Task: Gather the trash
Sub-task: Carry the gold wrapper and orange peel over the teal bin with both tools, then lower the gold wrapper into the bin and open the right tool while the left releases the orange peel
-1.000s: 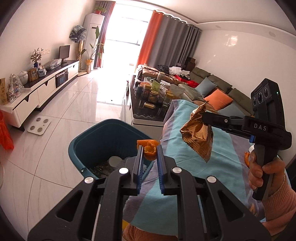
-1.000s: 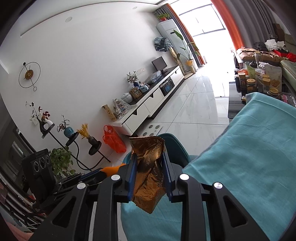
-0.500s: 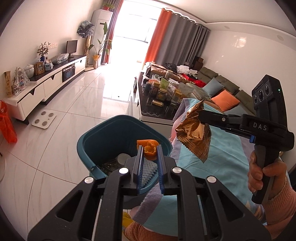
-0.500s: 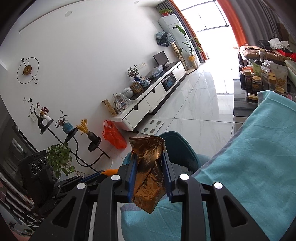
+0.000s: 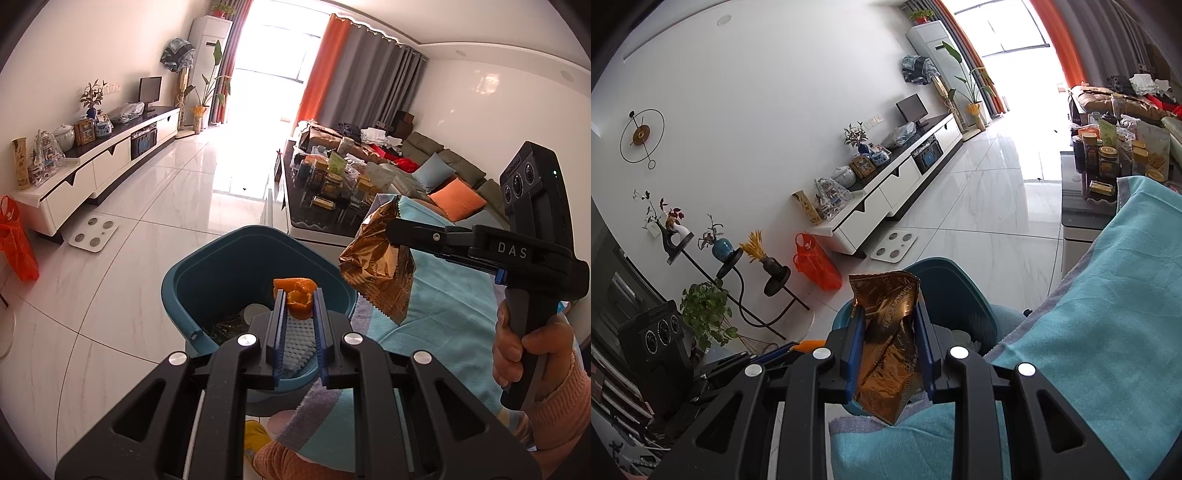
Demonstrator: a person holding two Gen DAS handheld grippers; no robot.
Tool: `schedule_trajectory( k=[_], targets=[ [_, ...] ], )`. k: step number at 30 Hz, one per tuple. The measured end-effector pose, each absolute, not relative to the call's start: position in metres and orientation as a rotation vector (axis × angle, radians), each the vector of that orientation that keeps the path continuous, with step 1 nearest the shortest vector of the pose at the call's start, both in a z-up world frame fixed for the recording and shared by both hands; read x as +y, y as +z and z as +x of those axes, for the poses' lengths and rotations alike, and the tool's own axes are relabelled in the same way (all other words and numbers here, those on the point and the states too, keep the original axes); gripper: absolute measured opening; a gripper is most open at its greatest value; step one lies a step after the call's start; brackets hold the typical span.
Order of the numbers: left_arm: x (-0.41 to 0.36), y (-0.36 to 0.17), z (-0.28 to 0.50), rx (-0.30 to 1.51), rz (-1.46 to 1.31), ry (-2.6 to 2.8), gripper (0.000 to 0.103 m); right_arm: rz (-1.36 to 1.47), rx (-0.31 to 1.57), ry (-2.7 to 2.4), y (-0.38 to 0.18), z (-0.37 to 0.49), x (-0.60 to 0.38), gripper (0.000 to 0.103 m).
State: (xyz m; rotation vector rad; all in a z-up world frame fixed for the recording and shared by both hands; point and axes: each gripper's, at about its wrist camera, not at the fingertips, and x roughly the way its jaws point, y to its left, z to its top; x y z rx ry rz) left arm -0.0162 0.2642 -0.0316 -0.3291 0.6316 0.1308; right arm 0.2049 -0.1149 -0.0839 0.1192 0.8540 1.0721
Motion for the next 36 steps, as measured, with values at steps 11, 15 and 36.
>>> schedule_trajectory(
  k=[11, 15, 36],
  targets=[
    [0.265, -0.037, -0.006, 0.644, -0.32, 0.152, 0.014, 0.101, 0.873, 1.053, -0.089, 0.206, -0.099, 0.025],
    [0.265, -0.04, -0.001, 0.65, -0.314, 0.164, 0.014, 0.093, 0.881, 1.047, -0.091, 0.207, -0.094, 0.025],
    [0.273, -0.062, 0.017, 0.684, -0.327, 0.197, 0.014, 0.037, 0.925, 1.031, -0.104, 0.206, -0.066, 0.026]
  ],
)
